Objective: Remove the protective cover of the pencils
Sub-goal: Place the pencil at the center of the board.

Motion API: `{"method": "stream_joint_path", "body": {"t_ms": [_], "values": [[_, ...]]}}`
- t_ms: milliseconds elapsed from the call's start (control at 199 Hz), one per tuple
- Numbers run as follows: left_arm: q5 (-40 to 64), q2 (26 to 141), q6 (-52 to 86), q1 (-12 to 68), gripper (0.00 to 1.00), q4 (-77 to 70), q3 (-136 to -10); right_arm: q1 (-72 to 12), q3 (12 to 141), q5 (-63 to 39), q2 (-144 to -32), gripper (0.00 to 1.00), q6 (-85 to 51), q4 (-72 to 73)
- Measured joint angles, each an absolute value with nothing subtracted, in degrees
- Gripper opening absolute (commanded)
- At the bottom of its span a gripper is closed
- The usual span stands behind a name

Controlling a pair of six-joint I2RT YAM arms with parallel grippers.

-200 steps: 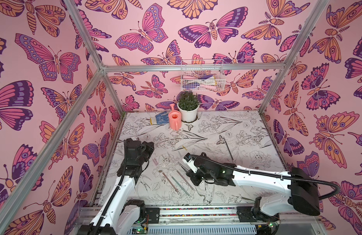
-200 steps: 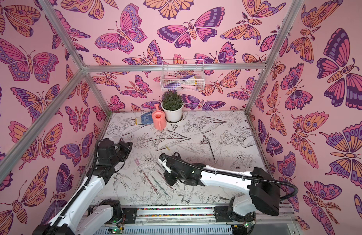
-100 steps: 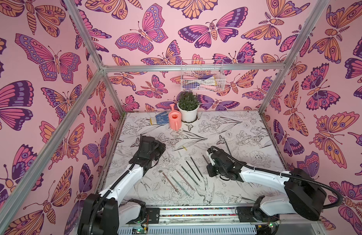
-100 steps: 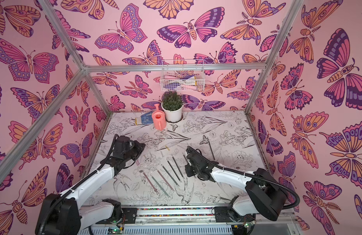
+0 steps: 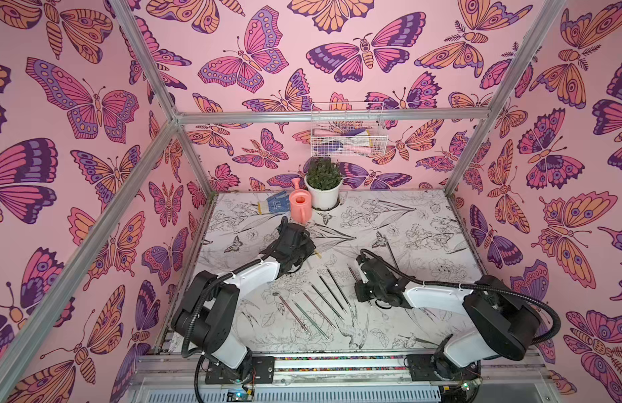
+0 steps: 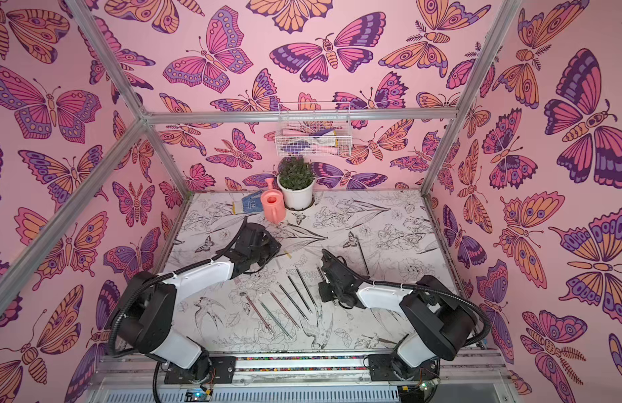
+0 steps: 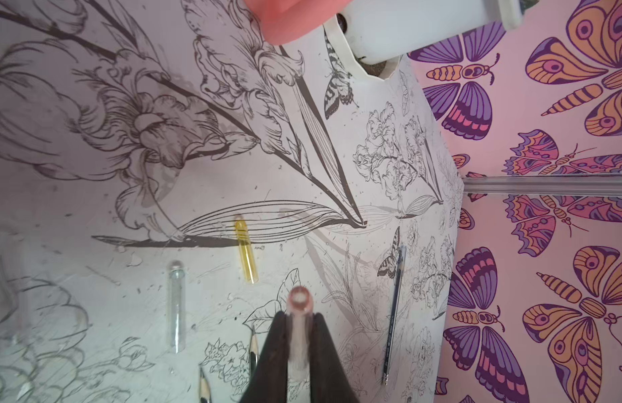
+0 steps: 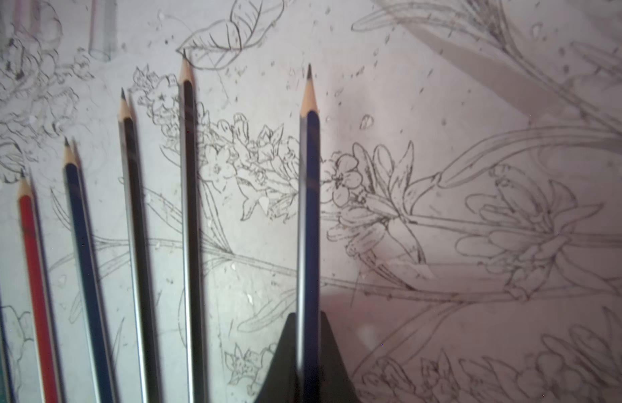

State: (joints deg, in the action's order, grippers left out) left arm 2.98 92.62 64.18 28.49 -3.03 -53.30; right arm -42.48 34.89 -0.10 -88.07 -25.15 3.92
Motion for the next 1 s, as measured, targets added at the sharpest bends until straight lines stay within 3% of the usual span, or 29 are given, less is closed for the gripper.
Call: {"method": "stream_joint_path", "body": {"t_ms": [85,296,998], "values": [[2.98,96.12,64.18,28.67,0.05,-3.18,-55.77,-42.33,35.99,-0.49,-89.86,0.03,-25.19,5.63],[3.05,103.35,64.12,28.91,0.07,-3.07,-61.36,-42.35,38.22,-1.78,-92.77,0.22,-25.3,7.51],[4.27,114.69,63.81,29.56,0.07,0.93,-72.47,-42.35,35.62,-3.62,-87.68,0.22,-25.12,3.88]]}}
